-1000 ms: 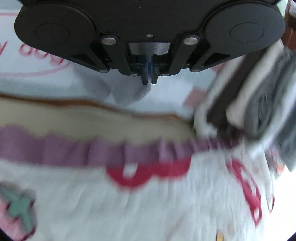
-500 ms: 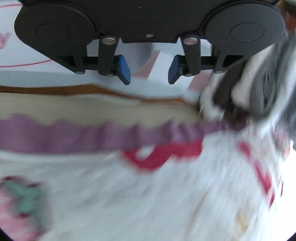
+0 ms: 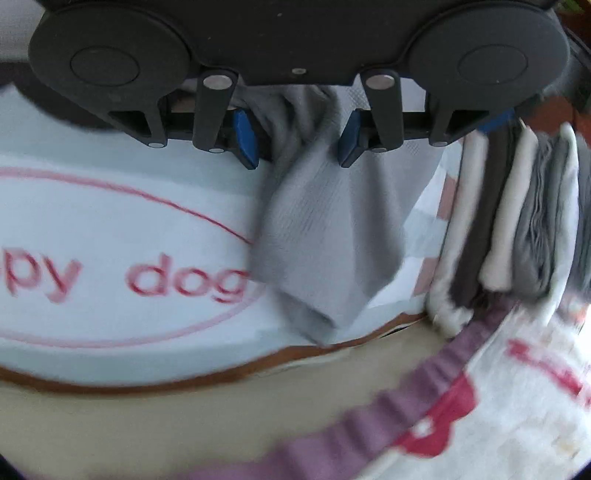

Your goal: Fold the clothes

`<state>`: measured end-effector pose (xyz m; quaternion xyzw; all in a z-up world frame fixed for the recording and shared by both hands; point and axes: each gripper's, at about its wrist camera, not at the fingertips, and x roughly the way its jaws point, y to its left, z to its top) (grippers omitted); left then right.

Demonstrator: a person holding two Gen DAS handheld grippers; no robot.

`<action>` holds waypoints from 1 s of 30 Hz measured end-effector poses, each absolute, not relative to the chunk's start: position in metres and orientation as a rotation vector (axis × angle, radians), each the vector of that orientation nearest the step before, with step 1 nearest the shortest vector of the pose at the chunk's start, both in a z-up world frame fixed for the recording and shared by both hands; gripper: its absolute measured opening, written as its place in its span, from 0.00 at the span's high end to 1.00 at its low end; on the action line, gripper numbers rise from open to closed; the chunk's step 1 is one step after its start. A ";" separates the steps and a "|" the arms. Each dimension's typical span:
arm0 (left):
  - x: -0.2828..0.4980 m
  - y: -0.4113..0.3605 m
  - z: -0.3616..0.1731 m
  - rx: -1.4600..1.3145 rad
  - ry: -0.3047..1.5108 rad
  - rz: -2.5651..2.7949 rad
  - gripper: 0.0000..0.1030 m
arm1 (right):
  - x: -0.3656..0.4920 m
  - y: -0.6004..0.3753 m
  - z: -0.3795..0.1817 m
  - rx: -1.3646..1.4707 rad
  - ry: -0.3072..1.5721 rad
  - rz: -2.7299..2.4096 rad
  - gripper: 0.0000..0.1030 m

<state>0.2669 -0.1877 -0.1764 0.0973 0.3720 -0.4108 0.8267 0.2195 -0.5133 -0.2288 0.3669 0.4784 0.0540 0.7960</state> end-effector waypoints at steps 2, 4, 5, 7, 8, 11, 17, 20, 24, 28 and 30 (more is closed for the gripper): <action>0.282 -0.212 -0.184 0.189 0.799 -0.904 0.60 | 0.231 -0.510 -0.229 0.744 0.995 0.128 0.48; 0.301 -0.233 -0.197 0.169 0.809 -0.913 0.60 | 0.243 -0.504 -0.226 0.657 0.947 0.140 0.77; 0.308 -0.244 -0.203 0.181 0.807 -0.910 0.60 | 0.248 -0.500 -0.223 0.597 0.922 0.149 0.87; 0.314 -0.260 -0.214 0.251 0.813 -0.891 0.62 | 0.257 -0.493 -0.217 0.490 0.873 0.160 0.87; 0.316 -0.268 -0.219 0.293 0.818 -0.879 0.70 | 0.257 -0.496 -0.216 0.484 0.862 0.145 0.87; 0.320 -0.281 -0.230 0.388 0.822 -0.828 0.93 | 0.255 -0.504 -0.212 0.469 0.830 0.098 0.87; 0.326 -0.279 -0.230 0.442 0.820 -0.665 0.99 | 0.252 -0.521 -0.206 0.436 0.765 0.007 0.86; 0.343 -0.269 -0.225 0.331 0.872 -0.677 0.95 | 0.251 -0.529 -0.202 0.433 0.726 -0.043 0.82; 0.356 -0.269 -0.211 0.152 0.907 -0.813 0.72 | 0.243 -0.547 -0.187 0.671 0.615 -0.107 0.70; 0.361 -0.284 -0.203 0.072 0.908 -0.901 0.48 | 0.214 -0.548 -0.186 0.902 0.604 -0.044 0.53; 0.365 -0.296 -0.203 0.063 0.929 -0.886 0.47 | 0.197 -0.541 -0.190 0.954 0.635 -0.010 0.49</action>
